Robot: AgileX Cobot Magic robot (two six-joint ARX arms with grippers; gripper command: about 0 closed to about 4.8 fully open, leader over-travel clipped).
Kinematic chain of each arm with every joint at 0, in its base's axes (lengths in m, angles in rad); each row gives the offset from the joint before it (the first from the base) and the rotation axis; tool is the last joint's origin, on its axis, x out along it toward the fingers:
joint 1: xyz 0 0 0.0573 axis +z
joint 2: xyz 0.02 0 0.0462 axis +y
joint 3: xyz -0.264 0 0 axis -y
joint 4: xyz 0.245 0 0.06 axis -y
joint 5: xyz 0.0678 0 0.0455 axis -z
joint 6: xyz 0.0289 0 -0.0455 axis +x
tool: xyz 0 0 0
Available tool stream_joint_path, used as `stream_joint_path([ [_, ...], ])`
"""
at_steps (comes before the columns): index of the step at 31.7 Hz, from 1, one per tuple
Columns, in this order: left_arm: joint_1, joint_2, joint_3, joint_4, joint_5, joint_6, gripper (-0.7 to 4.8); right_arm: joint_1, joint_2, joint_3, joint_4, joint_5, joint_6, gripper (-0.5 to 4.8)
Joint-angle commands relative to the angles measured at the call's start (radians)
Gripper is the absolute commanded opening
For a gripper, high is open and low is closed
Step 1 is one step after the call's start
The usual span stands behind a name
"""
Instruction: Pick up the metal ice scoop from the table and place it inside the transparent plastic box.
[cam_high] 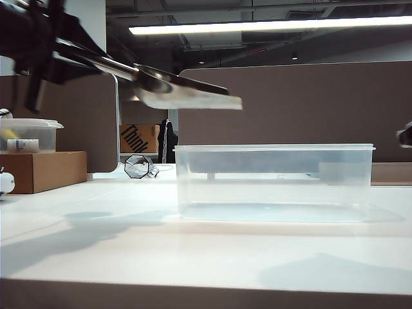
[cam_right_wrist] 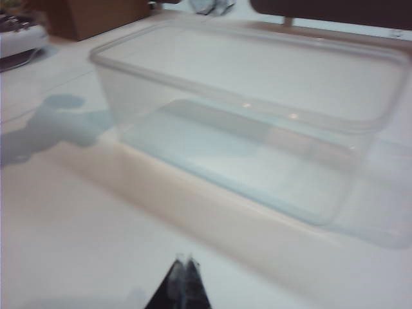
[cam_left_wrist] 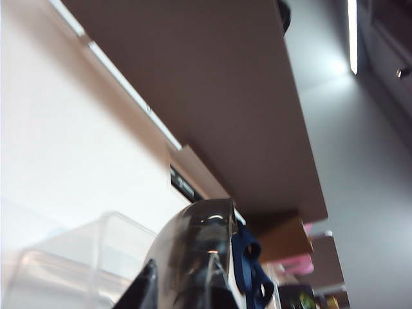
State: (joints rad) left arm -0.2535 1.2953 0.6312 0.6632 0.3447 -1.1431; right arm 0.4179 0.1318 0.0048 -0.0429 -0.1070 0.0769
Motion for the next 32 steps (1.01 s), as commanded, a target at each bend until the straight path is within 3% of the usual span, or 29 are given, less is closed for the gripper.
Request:
stream_joint_path([
  [1, -0.036, 0.07, 0.079, 0.031, 0.047, 0.002, -0.06, -0.069, -0.015, 0.001, 0.016, -0.003, -0.002, -0.01],
  [11, -0.177, 0.275, 0.232, 0.031, 0.087, -0.002, -0.06, -0.24, -0.057, 0.001, 0.018, 0.0, -0.002, -0.01],
  [20, -0.23, 0.415, 0.317, 0.04, 0.086, -0.046, -0.06, -0.256, -0.064, 0.001, 0.017, 0.0, -0.002, -0.01],
  [32, -0.242, 0.47, 0.321, 0.041, 0.087, -0.067, -0.05, -0.258, -0.066, 0.001, 0.017, 0.0, -0.002, -0.01],
])
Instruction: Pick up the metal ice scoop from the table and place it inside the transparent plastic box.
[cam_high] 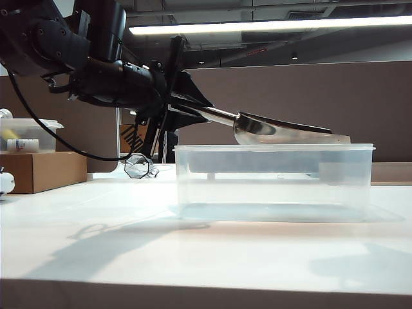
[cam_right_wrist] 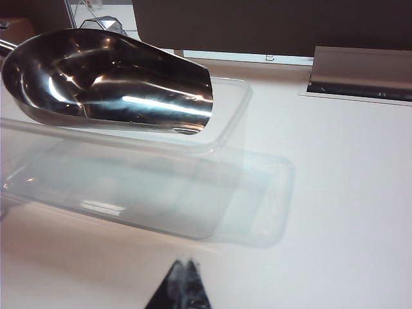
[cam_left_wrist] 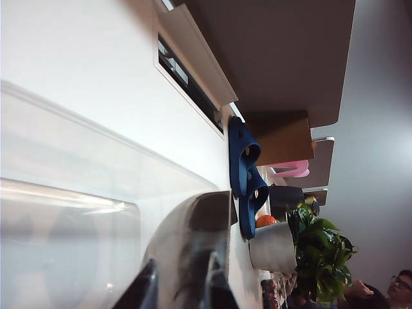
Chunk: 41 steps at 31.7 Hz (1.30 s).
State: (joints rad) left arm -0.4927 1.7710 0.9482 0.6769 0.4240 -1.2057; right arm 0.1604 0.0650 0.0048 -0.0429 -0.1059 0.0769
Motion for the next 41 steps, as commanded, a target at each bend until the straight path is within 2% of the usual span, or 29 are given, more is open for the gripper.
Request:
stream_joint_path([
  [1, -0.003, -0.005, 0.004, 0.027, 0.007, -0.007, -0.04, 0.0, 0.001, 0.001, 0.017, -0.001, -0.002, -0.01],
  [3, -0.003, -0.005, 0.004, 0.027, 0.008, -0.01, 0.13, 0.0, 0.001, 0.001, 0.017, -0.001, -0.002, -0.01],
  [5, -0.003, -0.005, 0.005, 0.029, 0.013, -0.026, 0.69, 0.0, 0.001, 0.001, 0.017, -0.001, -0.002, -0.01],
  [6, -0.003, -0.005, 0.006, 0.029, 0.019, -0.026, 0.79, 0.0, 0.001, 0.001, 0.017, -0.001, -0.002, -0.01],
  [14, -0.008, -0.006, 0.009, 0.074, 0.037, -0.027, 1.01, 0.045, 0.002, 0.001, 0.017, -0.001, -0.002, -0.01],
  [18, -0.008, -0.006, 0.009, 0.073, 0.037, -0.044, 1.86, 0.086, 0.002, 0.001, 0.017, -0.001, -0.002, -0.01],
  [30, -0.008, -0.006, 0.009, 0.078, 0.067, -0.044, 1.9, 0.226, 0.048, 0.001, 0.017, -0.001, -0.002, -0.01],
  [34, 0.001, -0.006, 0.009, 0.084, 0.111, -0.044, 2.73, 0.268, 0.063, 0.001, 0.016, -0.001, -0.002, -0.01],
  [38, 0.008, -0.008, 0.009, 0.121, 0.127, -0.062, 2.78, 0.307, 0.063, 0.001, 0.017, -0.001, -0.002, -0.01],
  [41, 0.008, -0.008, 0.009, 0.203, 0.138, -0.086, 2.77, 0.328, 0.063, 0.001, 0.017, -0.001, -0.002, -0.01],
])
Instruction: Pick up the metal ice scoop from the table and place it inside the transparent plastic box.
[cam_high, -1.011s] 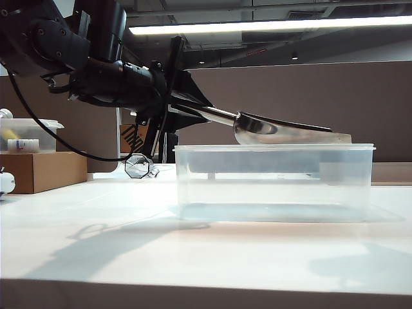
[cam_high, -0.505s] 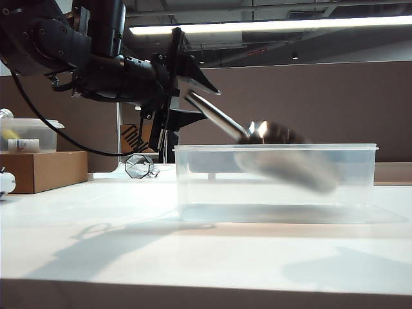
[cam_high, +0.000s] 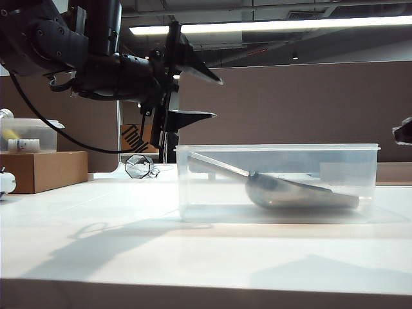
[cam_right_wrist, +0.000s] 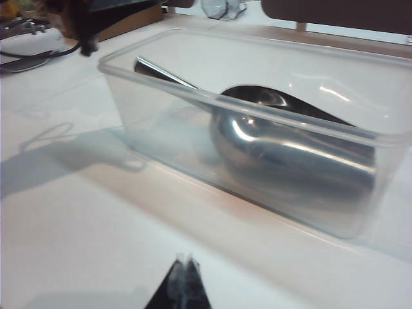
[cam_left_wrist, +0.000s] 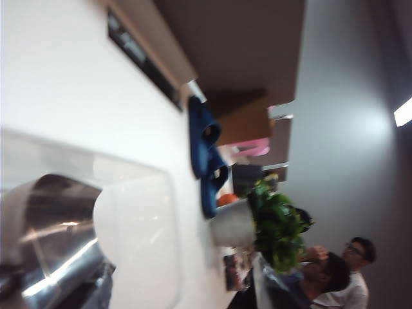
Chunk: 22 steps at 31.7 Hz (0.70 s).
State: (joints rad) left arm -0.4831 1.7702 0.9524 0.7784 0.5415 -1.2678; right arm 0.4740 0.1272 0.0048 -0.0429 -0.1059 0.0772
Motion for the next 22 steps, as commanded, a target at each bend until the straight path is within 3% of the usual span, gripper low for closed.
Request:
stream_joint_path([
  [1, -0.001, -0.008, 0.005, 0.127, 0.02, -0.034, 2.75, 0.017, 0.001, 0.001, 0.017, -0.001, -0.002, -0.01],
  [3, 0.005, -0.01, 0.005, 0.184, 0.025, -0.056, 2.47, 0.019, 0.001, 0.001, 0.017, -0.001, -0.002, -0.01],
  [4, 0.005, -0.011, 0.005, 0.209, 0.025, -0.057, 2.01, 0.019, 0.001, 0.001, 0.017, -0.001, -0.002, -0.01],
  [6, 0.006, -0.018, 0.005, 0.262, 0.03, -0.055, 0.29, 0.019, 0.0, 0.001, 0.017, -0.001, -0.002, -0.01],
  [7, 0.008, -0.025, 0.005, 0.29, 0.031, -0.05, -0.01, 0.019, -0.001, 0.001, 0.017, -0.001, -0.002, -0.01],
  [14, 0.01, -0.104, 0.004, 0.398, 0.043, -0.01, -0.06, 0.01, -0.015, 0.001, 0.017, -0.001, -0.002, -0.01],
  [18, 0.0, -0.223, -0.001, 0.367, 0.068, 0.124, -0.06, -0.027, -0.046, 0.001, 0.017, -0.003, -0.002, -0.01],
  [22, -0.037, -0.395, -0.01, 0.189, 0.05, 0.367, -0.06, -0.095, -0.069, 0.001, 0.017, -0.002, -0.002, -0.01],
])
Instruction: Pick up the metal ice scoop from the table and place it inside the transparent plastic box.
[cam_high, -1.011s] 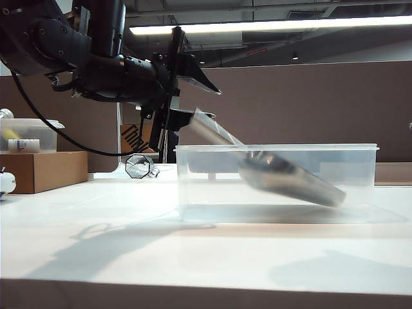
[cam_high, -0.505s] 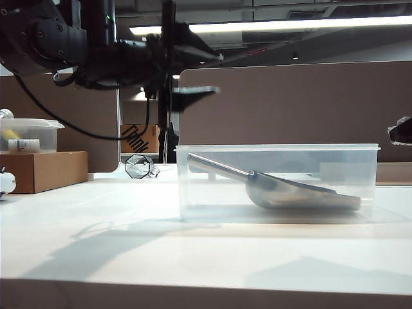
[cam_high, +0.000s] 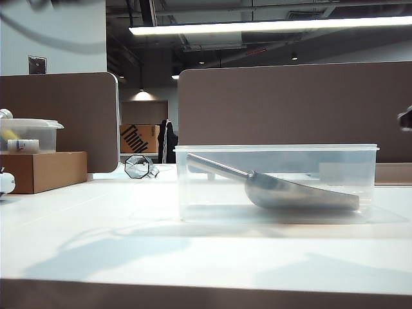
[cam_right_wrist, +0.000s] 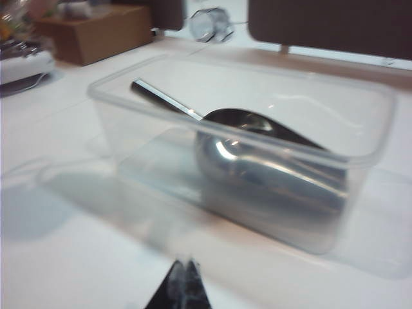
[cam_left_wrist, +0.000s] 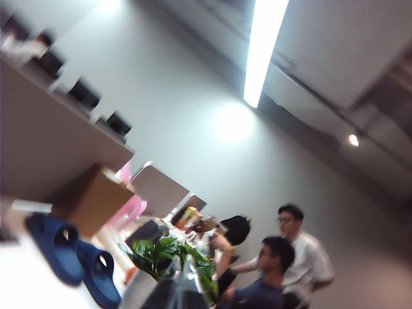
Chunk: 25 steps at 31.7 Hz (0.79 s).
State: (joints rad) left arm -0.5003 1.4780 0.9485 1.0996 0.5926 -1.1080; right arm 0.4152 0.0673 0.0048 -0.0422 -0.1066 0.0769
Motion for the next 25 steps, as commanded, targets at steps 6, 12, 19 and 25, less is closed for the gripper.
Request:
stream_joint_path([
  [6, -0.139, -0.428, -0.006, -0.745, -0.354, 0.732, -0.06, -0.148, -0.05, 0.001, 0.016, 0.0, -0.002, -0.01],
  [12, -0.355, -0.641, -0.006, -1.143, -0.818, 0.979, -0.06, -0.228, -0.064, 0.001, 0.019, 0.0, -0.002, -0.01],
  [19, -0.711, -0.761, -0.05, -1.272, -1.203, 1.105, -0.06, -0.338, -0.064, 0.001, 0.019, -0.003, -0.002, -0.01],
  [25, -0.961, -0.771, -0.114, -1.364, -1.426, 1.046, -0.06, -0.407, -0.064, 0.001, 0.019, -0.001, -0.002, -0.01],
])
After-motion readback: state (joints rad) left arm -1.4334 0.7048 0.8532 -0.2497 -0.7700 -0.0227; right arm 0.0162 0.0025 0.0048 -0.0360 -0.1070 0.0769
